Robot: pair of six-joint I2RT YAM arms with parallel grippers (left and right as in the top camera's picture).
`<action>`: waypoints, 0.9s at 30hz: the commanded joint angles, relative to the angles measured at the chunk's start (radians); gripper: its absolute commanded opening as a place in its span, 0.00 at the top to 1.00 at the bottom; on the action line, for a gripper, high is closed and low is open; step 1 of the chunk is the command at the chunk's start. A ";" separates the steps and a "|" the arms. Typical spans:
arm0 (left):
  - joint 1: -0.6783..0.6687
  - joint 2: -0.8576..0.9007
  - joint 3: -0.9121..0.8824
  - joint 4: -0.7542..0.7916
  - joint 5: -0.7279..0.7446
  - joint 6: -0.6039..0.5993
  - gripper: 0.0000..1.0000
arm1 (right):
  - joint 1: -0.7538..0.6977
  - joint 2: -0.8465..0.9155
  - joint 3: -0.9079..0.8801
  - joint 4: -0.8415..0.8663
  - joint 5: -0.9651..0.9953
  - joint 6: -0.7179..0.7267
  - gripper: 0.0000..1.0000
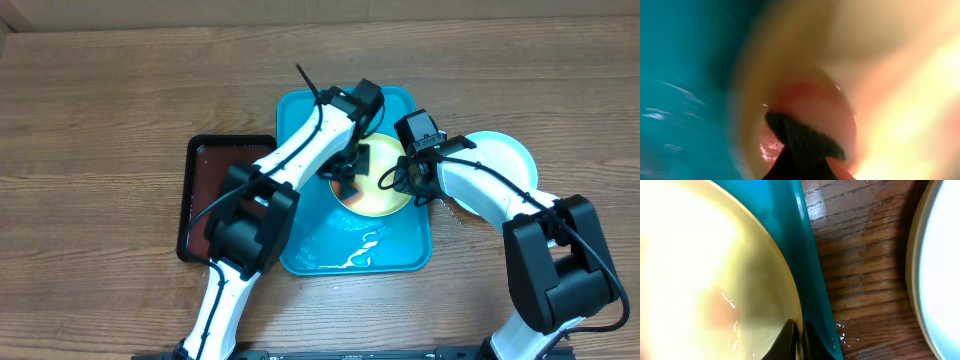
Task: Clean dirty plates on tray and stack at the side
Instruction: 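Scrub the yellow plate's red stain with the left gripper's sponge, then return the sponge to the black tray and release it with the left gripper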
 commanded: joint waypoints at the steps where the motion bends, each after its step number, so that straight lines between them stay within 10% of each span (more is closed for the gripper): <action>1: 0.013 -0.045 -0.008 0.051 -0.208 0.054 0.96 | -0.005 0.011 -0.006 -0.011 0.042 -0.026 0.96; 15: 0.063 -0.132 0.026 0.039 0.264 0.182 0.96 | -0.005 0.011 -0.006 -0.023 0.042 -0.052 0.96; 27: 0.327 -0.502 0.021 -0.288 -0.027 0.168 0.96 | -0.005 0.011 -0.006 -0.027 -0.077 -0.187 0.96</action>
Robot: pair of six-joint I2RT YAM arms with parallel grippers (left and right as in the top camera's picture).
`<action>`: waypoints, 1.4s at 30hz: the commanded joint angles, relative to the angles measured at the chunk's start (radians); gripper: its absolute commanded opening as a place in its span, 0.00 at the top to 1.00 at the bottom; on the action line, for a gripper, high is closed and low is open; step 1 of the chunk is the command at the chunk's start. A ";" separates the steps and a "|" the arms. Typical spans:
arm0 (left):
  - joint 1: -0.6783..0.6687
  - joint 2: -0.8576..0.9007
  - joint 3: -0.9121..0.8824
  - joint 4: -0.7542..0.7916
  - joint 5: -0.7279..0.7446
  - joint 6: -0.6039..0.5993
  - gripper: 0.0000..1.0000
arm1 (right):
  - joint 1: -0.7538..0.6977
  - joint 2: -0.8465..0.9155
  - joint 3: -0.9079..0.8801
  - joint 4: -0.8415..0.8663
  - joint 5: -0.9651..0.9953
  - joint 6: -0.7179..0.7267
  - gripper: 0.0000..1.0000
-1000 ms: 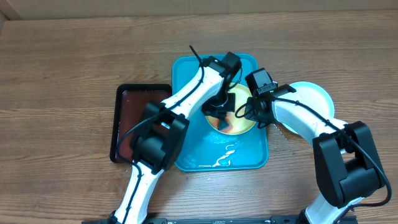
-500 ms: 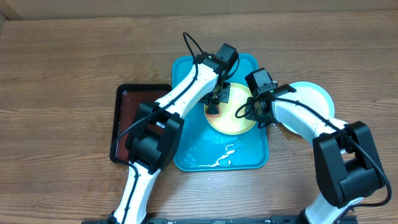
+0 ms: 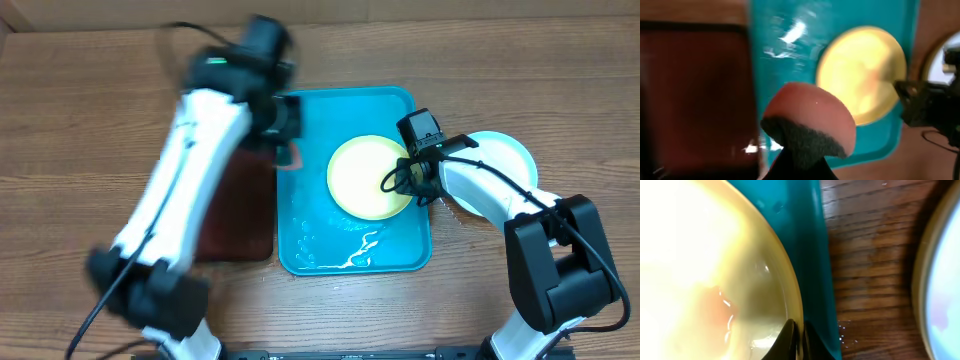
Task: Clean dirty plates on tray and stack at the side
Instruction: 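Return the sponge to the black tray and release it with the left gripper, then lift the yellow plate with the right gripper and tilt it over the black tray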
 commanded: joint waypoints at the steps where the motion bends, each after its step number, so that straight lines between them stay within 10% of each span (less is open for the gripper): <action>1: 0.098 -0.040 -0.006 -0.087 -0.179 0.006 0.96 | 0.003 0.011 -0.010 -0.012 -0.040 -0.073 0.96; 17: 0.165 -0.040 -0.653 0.415 -0.188 -0.006 0.89 | 0.003 0.011 -0.010 -0.009 -0.068 -0.073 0.96; 21: 0.166 -0.042 -0.626 0.386 -0.187 -0.005 0.63 | 0.003 0.008 -0.006 -0.016 -0.068 -0.073 0.96; 30: 0.235 -0.064 -0.371 0.159 -0.127 -0.005 0.57 | 0.003 -0.051 0.142 -0.187 -0.064 -0.149 0.96; 42: 0.491 -0.126 0.015 -0.011 0.074 -0.002 0.26 | 0.169 -0.091 0.543 -0.388 0.034 -0.279 0.96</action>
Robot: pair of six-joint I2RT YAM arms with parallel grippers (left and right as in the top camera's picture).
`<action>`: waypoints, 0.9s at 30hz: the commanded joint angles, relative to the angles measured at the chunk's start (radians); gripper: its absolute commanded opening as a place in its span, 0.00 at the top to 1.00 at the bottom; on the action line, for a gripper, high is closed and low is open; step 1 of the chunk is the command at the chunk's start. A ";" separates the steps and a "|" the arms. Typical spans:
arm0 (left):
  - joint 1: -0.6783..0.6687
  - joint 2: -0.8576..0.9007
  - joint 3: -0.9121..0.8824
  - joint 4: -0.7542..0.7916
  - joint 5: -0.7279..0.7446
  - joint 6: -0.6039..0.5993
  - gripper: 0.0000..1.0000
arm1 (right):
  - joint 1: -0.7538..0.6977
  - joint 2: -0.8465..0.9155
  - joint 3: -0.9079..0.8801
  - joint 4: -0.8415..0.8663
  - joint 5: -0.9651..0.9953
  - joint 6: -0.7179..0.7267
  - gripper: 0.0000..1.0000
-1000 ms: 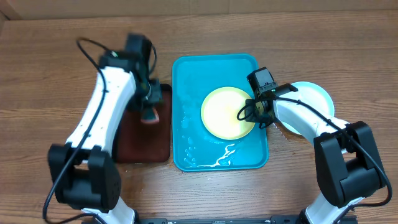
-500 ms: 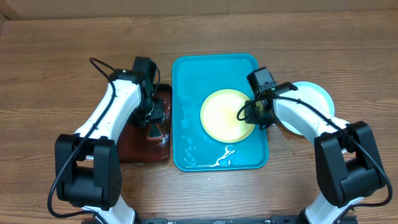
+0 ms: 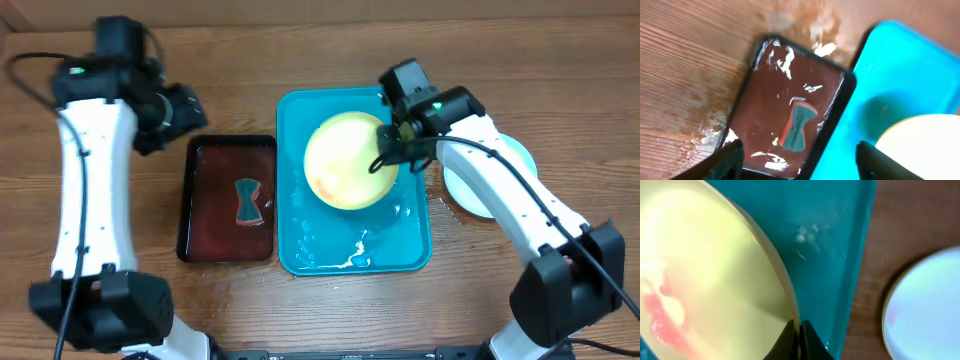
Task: Clean dirty plates on tray and stack at the side
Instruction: 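Lift the yellow plate with the right gripper and tilt it over the black tray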
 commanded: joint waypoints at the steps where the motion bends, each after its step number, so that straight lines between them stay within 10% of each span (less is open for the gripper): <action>1: 0.064 -0.031 0.080 -0.025 0.097 0.003 0.24 | 0.103 -0.043 0.108 0.007 0.068 -0.040 0.96; 3: 0.096 -0.031 0.098 -0.034 0.117 0.003 0.00 | 0.166 -0.043 0.127 0.040 0.110 -0.040 0.96; 27: 0.147 -0.030 0.100 -0.066 0.051 0.006 0.00 | 0.633 0.043 0.126 0.246 0.803 -0.009 0.96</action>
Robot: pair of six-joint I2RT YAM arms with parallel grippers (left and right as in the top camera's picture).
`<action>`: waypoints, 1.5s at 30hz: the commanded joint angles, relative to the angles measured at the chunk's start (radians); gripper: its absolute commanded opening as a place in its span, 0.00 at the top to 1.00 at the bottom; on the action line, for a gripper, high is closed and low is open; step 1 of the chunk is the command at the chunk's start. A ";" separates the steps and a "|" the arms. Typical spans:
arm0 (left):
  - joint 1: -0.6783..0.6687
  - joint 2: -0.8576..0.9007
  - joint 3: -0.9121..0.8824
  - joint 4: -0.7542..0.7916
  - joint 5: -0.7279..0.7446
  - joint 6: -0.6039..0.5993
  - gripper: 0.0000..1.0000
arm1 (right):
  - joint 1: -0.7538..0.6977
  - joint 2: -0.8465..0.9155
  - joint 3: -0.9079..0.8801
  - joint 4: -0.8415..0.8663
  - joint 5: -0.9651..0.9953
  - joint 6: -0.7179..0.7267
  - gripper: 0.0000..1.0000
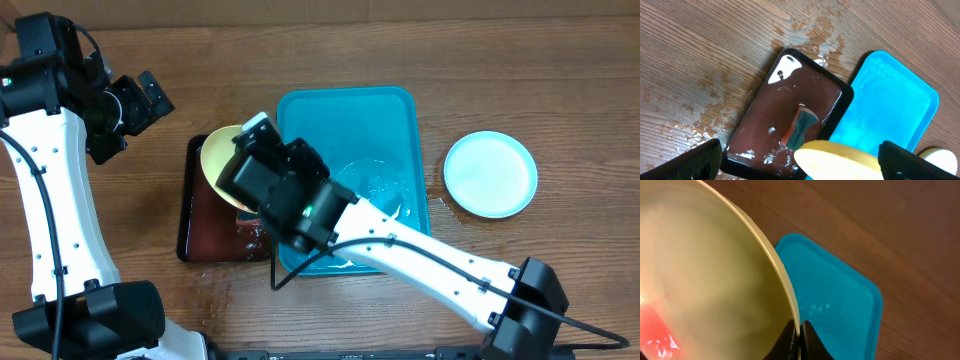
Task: Clean dirty plates on tray and stack at the side
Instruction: 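Lift the yellow plate with the right gripper and tilt it over the black tray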
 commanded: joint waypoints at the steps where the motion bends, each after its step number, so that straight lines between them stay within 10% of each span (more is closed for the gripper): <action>1: 0.004 -0.009 0.016 -0.003 -0.013 0.006 0.00 | 0.046 -0.004 0.021 0.006 0.178 0.016 0.96; 45: 0.004 -0.009 0.016 -0.003 -0.013 0.006 0.00 | 0.190 -0.004 0.021 0.011 0.468 0.015 0.96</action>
